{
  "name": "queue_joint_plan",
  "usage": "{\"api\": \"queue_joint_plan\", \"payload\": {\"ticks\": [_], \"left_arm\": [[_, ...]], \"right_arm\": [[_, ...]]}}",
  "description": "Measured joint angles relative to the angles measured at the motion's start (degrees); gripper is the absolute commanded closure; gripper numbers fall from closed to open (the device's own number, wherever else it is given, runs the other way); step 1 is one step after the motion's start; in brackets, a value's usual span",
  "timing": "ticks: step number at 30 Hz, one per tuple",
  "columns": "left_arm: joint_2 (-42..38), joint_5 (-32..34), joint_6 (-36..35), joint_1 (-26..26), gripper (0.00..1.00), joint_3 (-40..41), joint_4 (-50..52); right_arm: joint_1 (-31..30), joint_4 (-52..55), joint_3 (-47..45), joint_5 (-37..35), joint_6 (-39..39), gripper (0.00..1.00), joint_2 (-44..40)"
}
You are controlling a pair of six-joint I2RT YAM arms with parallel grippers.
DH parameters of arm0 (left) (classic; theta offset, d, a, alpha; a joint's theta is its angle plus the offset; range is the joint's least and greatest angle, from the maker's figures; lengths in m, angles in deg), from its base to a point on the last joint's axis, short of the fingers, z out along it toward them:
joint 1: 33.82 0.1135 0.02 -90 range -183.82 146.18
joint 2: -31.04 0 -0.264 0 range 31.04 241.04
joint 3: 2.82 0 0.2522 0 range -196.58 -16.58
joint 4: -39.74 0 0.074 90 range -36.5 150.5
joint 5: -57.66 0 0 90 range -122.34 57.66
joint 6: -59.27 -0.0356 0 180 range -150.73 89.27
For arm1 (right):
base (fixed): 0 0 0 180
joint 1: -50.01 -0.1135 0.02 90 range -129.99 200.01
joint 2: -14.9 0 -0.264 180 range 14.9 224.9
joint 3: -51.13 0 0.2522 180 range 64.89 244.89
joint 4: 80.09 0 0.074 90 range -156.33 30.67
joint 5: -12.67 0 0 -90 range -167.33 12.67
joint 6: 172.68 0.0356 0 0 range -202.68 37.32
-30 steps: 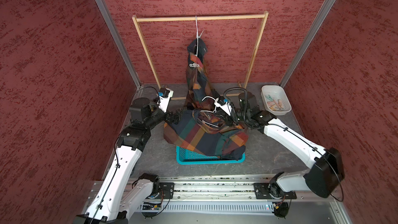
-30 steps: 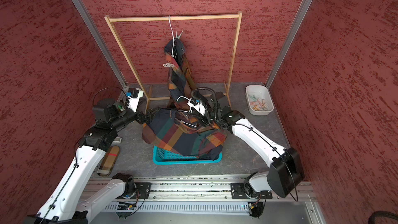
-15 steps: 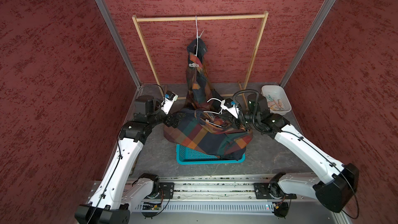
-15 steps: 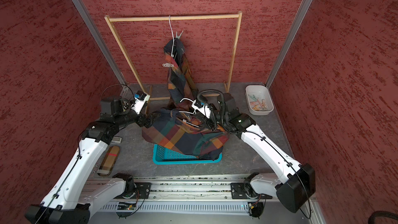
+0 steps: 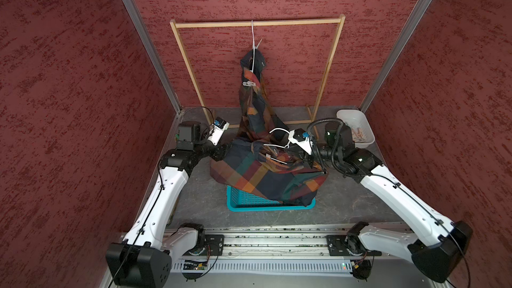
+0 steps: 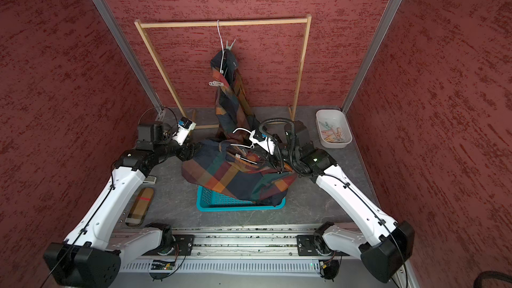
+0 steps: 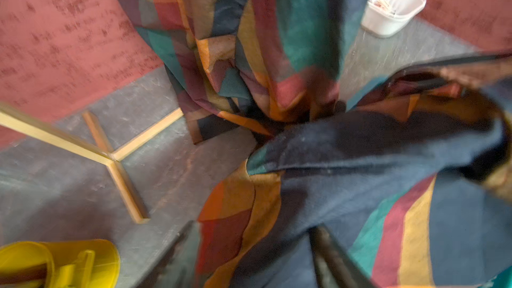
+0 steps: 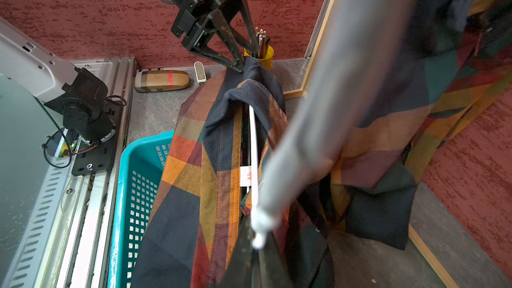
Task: Remove the clothespins securing long-sleeve shirts to the hanger
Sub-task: Remove the long-sleeve shirt from the hanger.
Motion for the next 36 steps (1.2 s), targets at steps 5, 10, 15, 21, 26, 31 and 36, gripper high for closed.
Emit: {"api": "queue_joint_plan", "payload": {"ticks": [5,10,15,21,26,31,36], "left_arm": [[-0.02,-2.97,-1.44,-0.02,1.00,-0.09,0.90],[-0.02,-4.13,-1.11,0.00,1.00,-0.09,1.20],[0.28,-2.58,0.31,0.61,1.00,-0.09,0.20],[5.18,3.39,6.56,1.57,1.00,-1.84,-0.13],[6.82,5.40,13.97,1.46,1.00,-3.08,-0.61],[4.46,6.12,18.86,1.29,1.00,-1.18,-1.42],[3.32,7.39,22.47,1.20,1.00,2.60,-1.75]], "right_arm": [[0.76,-0.11,0.00,0.70,0.07,1.00,-2.40],[2.67,-0.31,0.00,2.27,0.68,1.00,-3.80],[4.39,-0.98,-1.29,2.95,2.32,1.00,-4.52],[7.91,-1.57,-4.09,4.04,4.94,1.00,-8.76],[8.92,-0.98,-4.13,4.35,6.10,1.00,-10.99],[9.94,0.22,-5.70,4.39,7.08,1.00,-13.14],[11.06,1.66,-5.88,4.55,7.26,1.00,-14.67]]}}
